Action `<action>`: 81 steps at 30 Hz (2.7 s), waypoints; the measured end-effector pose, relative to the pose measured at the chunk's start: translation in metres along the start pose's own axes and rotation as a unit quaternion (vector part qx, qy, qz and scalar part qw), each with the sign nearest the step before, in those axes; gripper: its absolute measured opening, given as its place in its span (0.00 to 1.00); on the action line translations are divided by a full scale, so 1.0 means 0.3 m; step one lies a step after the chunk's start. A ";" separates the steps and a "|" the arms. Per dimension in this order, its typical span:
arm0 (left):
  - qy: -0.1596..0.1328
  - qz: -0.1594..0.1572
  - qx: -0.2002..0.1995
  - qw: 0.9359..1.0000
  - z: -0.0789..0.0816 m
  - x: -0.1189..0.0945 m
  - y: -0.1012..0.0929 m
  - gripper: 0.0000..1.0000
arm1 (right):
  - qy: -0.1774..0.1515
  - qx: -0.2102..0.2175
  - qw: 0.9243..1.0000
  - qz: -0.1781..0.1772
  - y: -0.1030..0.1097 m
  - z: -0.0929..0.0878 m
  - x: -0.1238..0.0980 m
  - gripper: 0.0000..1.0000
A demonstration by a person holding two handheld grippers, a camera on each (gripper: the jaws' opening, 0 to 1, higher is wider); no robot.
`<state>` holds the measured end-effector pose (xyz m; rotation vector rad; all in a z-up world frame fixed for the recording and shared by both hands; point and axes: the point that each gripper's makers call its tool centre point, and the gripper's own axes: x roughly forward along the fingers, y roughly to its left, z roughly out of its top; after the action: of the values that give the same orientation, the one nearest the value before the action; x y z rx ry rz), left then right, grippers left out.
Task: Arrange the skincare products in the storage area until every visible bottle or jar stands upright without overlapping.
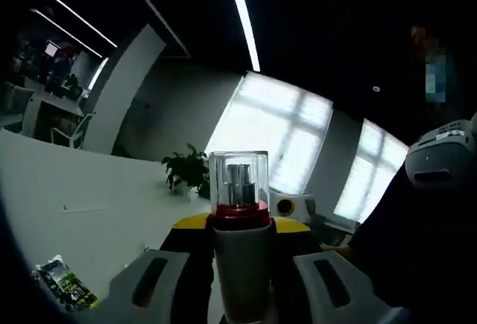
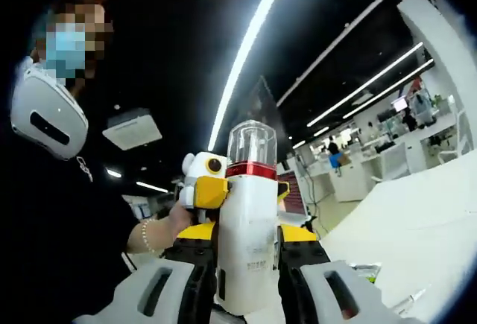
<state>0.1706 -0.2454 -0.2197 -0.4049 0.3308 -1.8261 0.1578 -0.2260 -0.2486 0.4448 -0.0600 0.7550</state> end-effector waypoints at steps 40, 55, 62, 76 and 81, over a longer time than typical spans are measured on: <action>0.002 -0.197 0.063 0.978 0.083 0.009 -0.212 0.23 | 0.038 -0.076 0.989 0.120 0.186 0.061 0.086 0.34; -0.006 -0.163 0.051 0.985 0.074 0.017 -0.157 0.24 | 0.048 -0.093 0.994 -0.009 0.092 0.050 0.099 0.20; -0.023 -0.104 0.060 0.993 0.089 0.028 -0.105 0.30 | 0.098 -0.180 0.974 -0.095 0.010 0.035 0.096 0.20; -0.024 0.218 0.129 0.967 0.066 0.025 0.113 0.45 | 0.155 -0.255 0.912 -0.282 -0.191 0.008 0.034 0.20; -0.021 0.269 0.135 0.953 0.008 0.055 0.122 0.48 | 0.163 -0.285 0.896 -0.300 -0.204 0.006 0.043 0.20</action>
<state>0.1989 -0.2718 -0.2313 -0.1398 0.1383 -1.3000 0.2086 -0.2577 -0.2667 -0.2320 0.1647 0.1671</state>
